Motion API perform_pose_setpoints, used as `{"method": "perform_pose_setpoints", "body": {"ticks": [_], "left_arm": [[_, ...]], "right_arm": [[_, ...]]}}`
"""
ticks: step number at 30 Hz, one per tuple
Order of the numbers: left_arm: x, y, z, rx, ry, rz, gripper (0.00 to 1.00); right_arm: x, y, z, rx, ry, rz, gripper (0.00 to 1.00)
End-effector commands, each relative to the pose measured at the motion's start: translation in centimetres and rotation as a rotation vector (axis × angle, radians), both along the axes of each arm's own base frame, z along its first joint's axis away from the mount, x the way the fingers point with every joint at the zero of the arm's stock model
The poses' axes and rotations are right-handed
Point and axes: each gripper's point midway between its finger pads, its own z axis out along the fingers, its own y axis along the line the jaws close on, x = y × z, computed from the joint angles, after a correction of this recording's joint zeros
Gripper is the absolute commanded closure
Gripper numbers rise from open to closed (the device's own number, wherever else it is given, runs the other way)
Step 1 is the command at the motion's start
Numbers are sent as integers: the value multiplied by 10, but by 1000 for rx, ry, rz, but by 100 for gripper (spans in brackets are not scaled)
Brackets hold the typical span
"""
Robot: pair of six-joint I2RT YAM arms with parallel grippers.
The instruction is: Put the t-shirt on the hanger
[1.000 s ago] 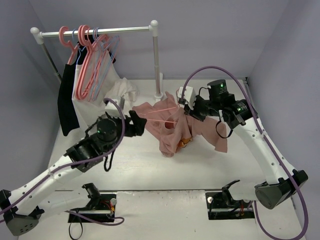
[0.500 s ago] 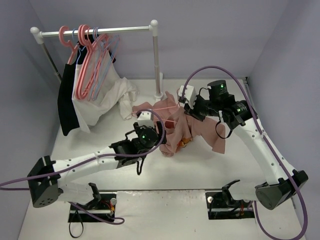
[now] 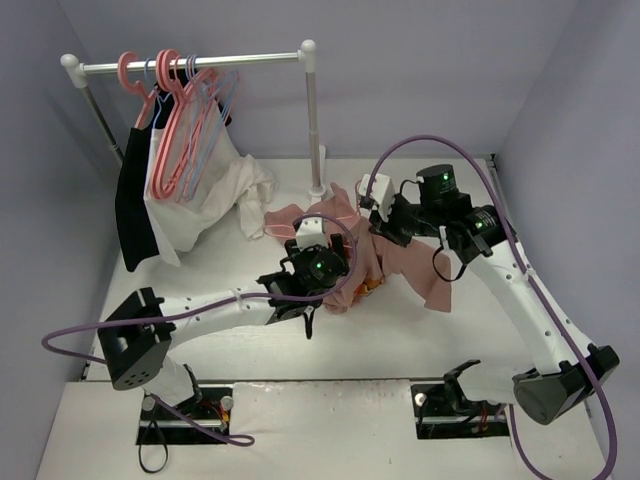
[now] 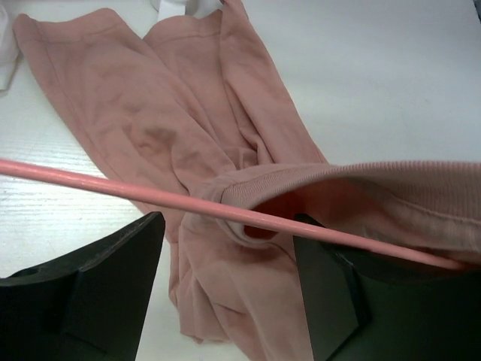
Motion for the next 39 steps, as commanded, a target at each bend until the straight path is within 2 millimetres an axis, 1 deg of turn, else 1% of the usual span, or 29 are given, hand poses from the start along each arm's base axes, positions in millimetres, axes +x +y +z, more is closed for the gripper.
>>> {"method": "perform_pose_setpoints", "body": {"ticks": [1, 4, 8, 9, 11, 12, 13, 14, 16, 18, 20, 21, 22, 24, 26, 27, 28, 30, 32, 33, 35, 36, 39], "left_arm": [[21, -7, 32, -91, -85, 90, 36], [24, -6, 16, -86, -62, 108, 38], [24, -1, -12, -63, -26, 130, 41], [24, 2, -19, -50, -18, 138, 44], [27, 10, -24, -43, -11, 158, 50], [29, 16, -26, -40, -6, 168, 56], [31, 22, -27, -39, -4, 178, 65], [34, 30, -22, -49, -9, 194, 74], [38, 43, -13, -46, -21, 204, 81], [41, 55, -5, -16, -35, 210, 91], [43, 68, 5, 18, -39, 216, 97], [42, 70, 12, 11, -46, 216, 98], [44, 79, 22, 26, -57, 215, 100], [47, 96, 41, 62, -74, 209, 100], [49, 110, 55, 101, -76, 201, 100], [49, 122, 63, 142, -76, 202, 100], [51, 122, 70, 132, -86, 203, 100], [49, 136, 89, 212, -84, 182, 100], [48, 139, 117, 253, -111, 156, 100], [47, 139, 127, 260, -118, 142, 100], [43, 141, 141, 316, -111, 99, 100], [41, 144, 157, 335, -118, 86, 100], [41, 146, 182, 370, -133, 57, 100]], "right_arm": [[-1, 5, 33, 88, -92, 14, 100], [-3, 3, 36, 92, -100, 6, 100], [-4, -1, 44, 98, -126, -10, 100], [-5, -2, 47, 99, -135, -14, 100], [-5, -4, 49, 99, -143, -24, 100], [-5, -5, 49, 99, -144, -28, 100], [-6, -5, 49, 99, -146, -30, 100], [-5, -6, 49, 98, -148, -33, 100], [-5, -7, 45, 95, -145, -44, 100], [-3, -9, 44, 93, -144, -57, 100], [-2, -9, 43, 95, -145, -62, 100], [-2, -9, 43, 95, -145, -62, 100], [-3, -9, 43, 97, -145, -61, 100], [-2, -9, 41, 95, -143, -64, 100], [-3, -9, 40, 95, -141, -66, 100], [-2, -9, 39, 93, -138, -68, 100], [-2, -9, 39, 94, -138, -68, 100], [0, -11, 37, 88, -138, -84, 100], [3, -13, 36, 79, -140, -100, 100], [4, -13, 36, 77, -141, -105, 100], [6, -14, 38, 76, -146, -115, 100], [6, -14, 39, 79, -148, -112, 100], [5, -14, 46, 88, -162, -113, 100]]}}
